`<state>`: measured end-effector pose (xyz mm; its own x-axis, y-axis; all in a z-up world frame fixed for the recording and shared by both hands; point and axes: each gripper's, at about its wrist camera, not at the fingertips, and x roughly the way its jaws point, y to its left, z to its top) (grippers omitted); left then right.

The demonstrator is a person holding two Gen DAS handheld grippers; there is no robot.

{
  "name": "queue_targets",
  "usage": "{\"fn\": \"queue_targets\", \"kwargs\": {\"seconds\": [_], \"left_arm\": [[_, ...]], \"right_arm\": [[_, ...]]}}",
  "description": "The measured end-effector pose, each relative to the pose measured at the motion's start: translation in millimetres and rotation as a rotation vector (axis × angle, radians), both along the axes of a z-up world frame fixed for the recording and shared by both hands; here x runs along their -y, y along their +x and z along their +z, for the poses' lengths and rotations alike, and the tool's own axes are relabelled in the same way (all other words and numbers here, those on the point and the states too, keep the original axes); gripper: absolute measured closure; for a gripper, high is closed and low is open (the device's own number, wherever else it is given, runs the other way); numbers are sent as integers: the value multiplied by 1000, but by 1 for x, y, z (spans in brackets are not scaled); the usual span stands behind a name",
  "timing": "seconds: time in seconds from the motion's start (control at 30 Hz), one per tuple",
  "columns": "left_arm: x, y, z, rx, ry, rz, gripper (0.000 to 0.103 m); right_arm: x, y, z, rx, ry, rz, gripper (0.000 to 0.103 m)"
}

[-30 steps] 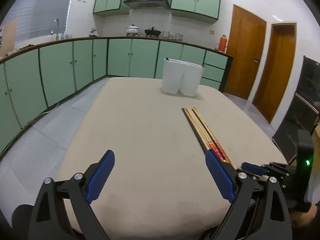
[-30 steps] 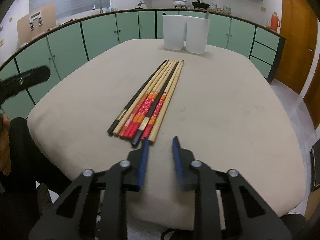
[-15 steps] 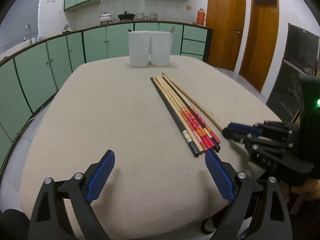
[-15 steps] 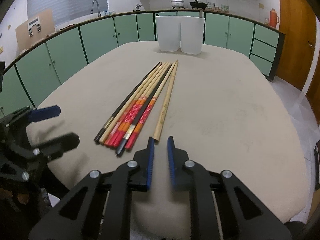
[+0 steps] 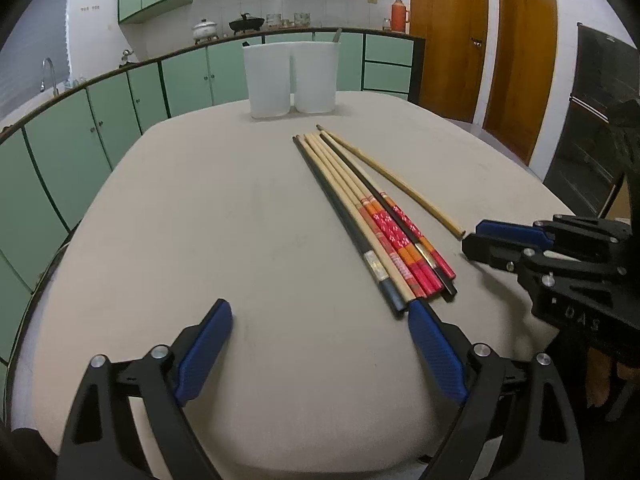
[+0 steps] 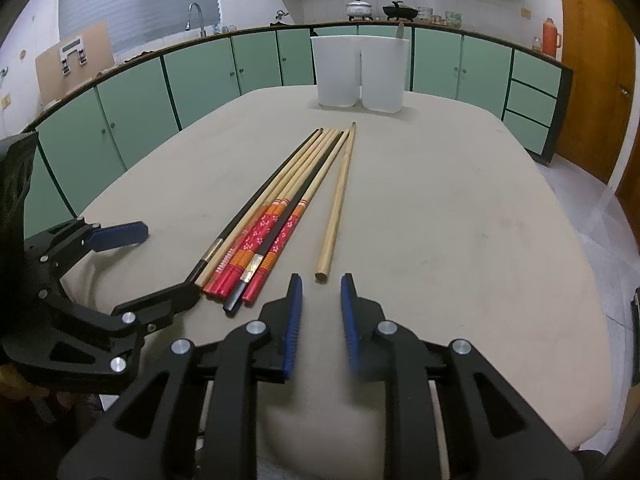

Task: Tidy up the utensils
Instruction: 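Move both open tools back over the chopstick bundle, then grasp a black chopstick with the left tool while the right tool grasps a plain wooden chopstick, then carry both chopsticks upright and lower them into the white holder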

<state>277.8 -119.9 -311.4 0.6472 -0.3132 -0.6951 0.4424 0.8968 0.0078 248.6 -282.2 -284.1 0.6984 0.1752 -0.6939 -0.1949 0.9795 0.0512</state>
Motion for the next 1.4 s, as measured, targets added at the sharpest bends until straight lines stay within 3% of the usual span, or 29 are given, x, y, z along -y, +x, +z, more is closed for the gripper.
{"fn": "queue_targets", "kwargs": {"seconds": [0.2, 0.27, 0.33, 0.4, 0.47, 0.57, 0.63, 0.8, 0.87, 0.97, 1.0, 1.1, 1.23, 1.4], "left_arm": [[-2, 4, 0, 16, -19, 17, 19], [-5, 4, 1, 22, -29, 24, 32], [-8, 7, 2, 23, -43, 35, 42], [-9, 8, 2, 27, -44, 42, 50], [-10, 9, 3, 24, -54, 43, 68], [-12, 11, 3, 23, -59, 55, 85], [-14, 12, 3, 17, -70, 62, 90], [-13, 11, 3, 4, -73, 50, 91], [-11, 10, 3, 4, -76, 35, 79], [-4, 8, 2, 25, -52, 10, 74], [-4, 9, 2, 26, -51, 6, 74], [-11, 16, 3, 1, -92, 14, 95], [-19, 22, 9, -41, -146, 35, 96], [-29, 13, 40, -44, -183, 58, 96]], "right_arm": [[-5, 10, -3, 16, -30, -9, 74], [-6, 12, -4, 21, -44, -31, 79], [-6, 13, -4, 30, -66, -54, 96], [-1, 11, -4, 35, -73, -95, 97], [5, 9, -4, 34, -67, -125, 97], [10, 5, -4, 29, -60, -137, 97], [10, 3, -3, 28, -58, -139, 97], [6, 0, -3, 22, -37, -120, 96], [4, -1, -3, 25, -35, -114, 94], [3, -2, -5, 30, -40, -112, 93], [2, -3, -5, 30, -42, -111, 93], [2, -2, -3, 21, -39, -112, 96], [5, -5, 6, 10, -8, -115, 97], [7, -21, 40, 41, 37, -133, 97]]}}
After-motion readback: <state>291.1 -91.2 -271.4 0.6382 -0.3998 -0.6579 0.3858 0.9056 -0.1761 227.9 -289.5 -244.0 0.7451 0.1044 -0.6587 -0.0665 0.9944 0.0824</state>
